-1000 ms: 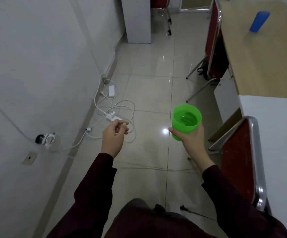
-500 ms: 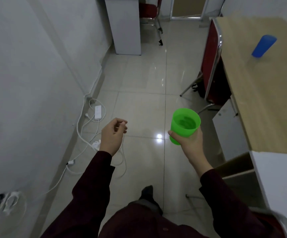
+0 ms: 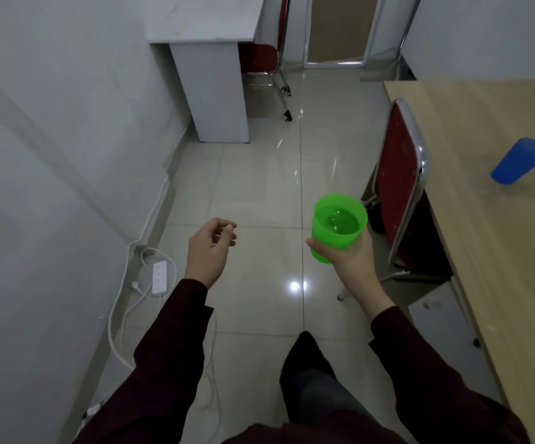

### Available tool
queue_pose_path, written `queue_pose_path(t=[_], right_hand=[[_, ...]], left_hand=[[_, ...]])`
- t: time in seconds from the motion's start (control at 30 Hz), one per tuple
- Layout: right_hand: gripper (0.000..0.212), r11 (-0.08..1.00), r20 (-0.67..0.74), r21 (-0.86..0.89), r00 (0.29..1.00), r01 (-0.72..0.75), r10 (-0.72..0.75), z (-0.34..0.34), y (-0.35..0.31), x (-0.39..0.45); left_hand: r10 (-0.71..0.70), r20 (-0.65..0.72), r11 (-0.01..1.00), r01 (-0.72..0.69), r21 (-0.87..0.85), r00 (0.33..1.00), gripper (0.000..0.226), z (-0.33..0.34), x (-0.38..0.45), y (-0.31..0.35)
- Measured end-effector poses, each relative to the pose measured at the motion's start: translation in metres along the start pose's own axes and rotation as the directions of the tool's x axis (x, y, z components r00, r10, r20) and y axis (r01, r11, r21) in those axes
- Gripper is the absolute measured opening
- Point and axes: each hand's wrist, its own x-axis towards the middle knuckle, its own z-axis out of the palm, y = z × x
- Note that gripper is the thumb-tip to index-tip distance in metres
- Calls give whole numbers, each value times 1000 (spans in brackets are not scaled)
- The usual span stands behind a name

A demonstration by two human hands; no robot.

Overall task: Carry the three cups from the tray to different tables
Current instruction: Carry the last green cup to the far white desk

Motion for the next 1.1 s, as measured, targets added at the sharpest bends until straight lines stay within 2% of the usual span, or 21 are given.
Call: queue_pose_path(t=[0.17,0.27,0.5,0.83,1.1], right_hand=[[60,999,56,-40,998,-14,16,2,0,122],[65,999,80,-40,997,-4,7,10,-5,196],[63,1000,35,2,999,1,-1,38,3,349],[59,999,-36,2,999,-40,40,97,24,562],[61,1000,-41,8,999,-29,29,137,28,730]], left_hand=[[2,-30,1000,-3,-18,1000,16,41,110,25],[10,-57,1000,-11,-24,998,15,62,174,39],[3,-41,1000,-3,-2,999,15,92,311,44],[6,6,1000,-6,15,1000,15,123,551,47],[11,68,1000,-12,9,998,13,163,727,62]])
